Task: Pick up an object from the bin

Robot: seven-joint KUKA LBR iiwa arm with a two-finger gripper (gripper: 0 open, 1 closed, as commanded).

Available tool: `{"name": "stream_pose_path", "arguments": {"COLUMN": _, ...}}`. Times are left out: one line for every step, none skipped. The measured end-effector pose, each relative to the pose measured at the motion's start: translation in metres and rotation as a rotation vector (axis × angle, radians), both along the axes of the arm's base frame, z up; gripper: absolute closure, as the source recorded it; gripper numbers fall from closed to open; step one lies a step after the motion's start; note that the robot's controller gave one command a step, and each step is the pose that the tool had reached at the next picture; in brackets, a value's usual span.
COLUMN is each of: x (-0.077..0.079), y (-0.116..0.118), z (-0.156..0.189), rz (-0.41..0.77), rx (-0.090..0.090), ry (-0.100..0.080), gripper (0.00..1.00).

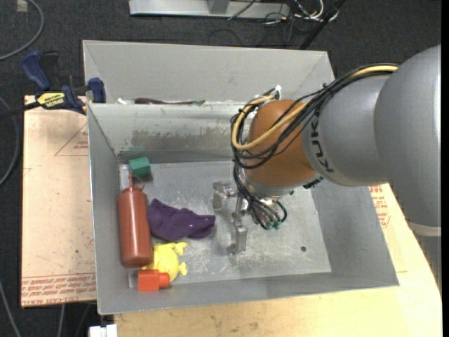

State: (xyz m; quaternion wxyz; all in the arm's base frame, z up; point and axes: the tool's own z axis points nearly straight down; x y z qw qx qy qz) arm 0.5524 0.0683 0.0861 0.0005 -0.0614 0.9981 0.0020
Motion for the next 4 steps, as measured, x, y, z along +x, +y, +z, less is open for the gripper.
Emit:
{"name": "stream_pose_path", "arguments": {"x": -0.008, "y": 0.035, "z": -0.011, "rz": 0.038, "rx": -0.004, "ry": -0.009, "gripper": 0.00}}
{"name": "stream_pose_path", "arguments": {"x": 0.003, "y": 0.085, "z": -0.014, "rz": 0.131, "rx": 0.002, "ry": -0.003, "gripper": 1.00}}
{"name": "stream_pose_path", "arguments": {"x": 0.003, "y": 0.085, "z": -0.014, "rz": 0.131, "rx": 0.002, "ry": -0.003, "gripper": 1.00}}
{"name": "stream_pose_path", "arguments": {"x": 0.002, "y": 0.085, "z": -0.010, "rz": 0.132, "rx": 0.000, "ry": 0.002, "gripper": 1.00}}
